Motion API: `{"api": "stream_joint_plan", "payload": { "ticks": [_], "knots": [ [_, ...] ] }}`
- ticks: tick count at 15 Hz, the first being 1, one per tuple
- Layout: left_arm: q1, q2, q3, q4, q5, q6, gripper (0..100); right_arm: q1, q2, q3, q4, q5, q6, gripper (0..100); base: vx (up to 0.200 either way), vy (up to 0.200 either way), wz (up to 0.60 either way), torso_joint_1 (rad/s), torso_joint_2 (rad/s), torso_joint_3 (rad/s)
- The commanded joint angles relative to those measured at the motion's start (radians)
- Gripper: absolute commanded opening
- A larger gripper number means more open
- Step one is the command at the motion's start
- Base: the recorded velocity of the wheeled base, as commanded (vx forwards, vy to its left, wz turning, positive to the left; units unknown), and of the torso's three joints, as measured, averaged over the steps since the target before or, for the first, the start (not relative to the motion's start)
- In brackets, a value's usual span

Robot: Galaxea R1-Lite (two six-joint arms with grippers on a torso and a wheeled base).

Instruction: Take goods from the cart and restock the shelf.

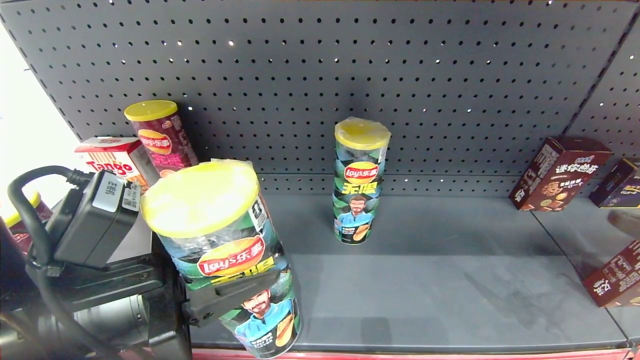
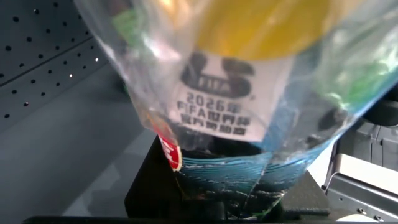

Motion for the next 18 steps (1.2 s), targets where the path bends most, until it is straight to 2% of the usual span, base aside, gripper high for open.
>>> {"api": "stream_joint_plan", "payload": {
  "ticks": [1, 3, 8, 10, 13, 18],
  "knots": [
    [0.000, -0.001, 0.001, 0.000, 0.001, -0.001, 0, 0.008, 0.149, -0.011, -0.072, 0.010, 0.008, 100, 0.000, 0.000, 0.00, 0.000, 0.00, 0.000],
    [0.000, -0.001, 0.001, 0.000, 0.002, -0.001, 0, 0.017, 0.224, -0.017, -0.122, 0.036, 0.008, 100, 0.000, 0.000, 0.00, 0.000, 0.00, 0.000],
    [0.026, -0.002, 0.000, 0.000, 0.001, -0.001, 0, 0.034, 0.379, -0.127, -0.160, 0.278, -0.024, 100, 0.000, 0.000, 0.00, 0.000, 0.00, 0.000],
    [0.026, -0.001, 0.000, 0.001, 0.001, -0.001, 0, -0.006, 0.489, -0.167, -0.244, 0.433, -0.124, 100, 0.000, 0.000, 0.00, 0.000, 0.00, 0.000],
    [0.032, -0.002, 0.001, 0.001, 0.001, -0.001, 0, -0.047, 0.601, -0.207, -0.359, 0.631, -0.186, 100, 0.000, 0.000, 0.00, 0.000, 0.00, 0.000],
    [0.043, -0.001, 0.001, 0.001, -0.001, -0.001, 0, -0.024, 0.720, -0.287, -0.372, 0.656, -0.192, 100, 0.000, 0.000, 0.00, 0.000, 0.00, 0.000]
  ]
}}
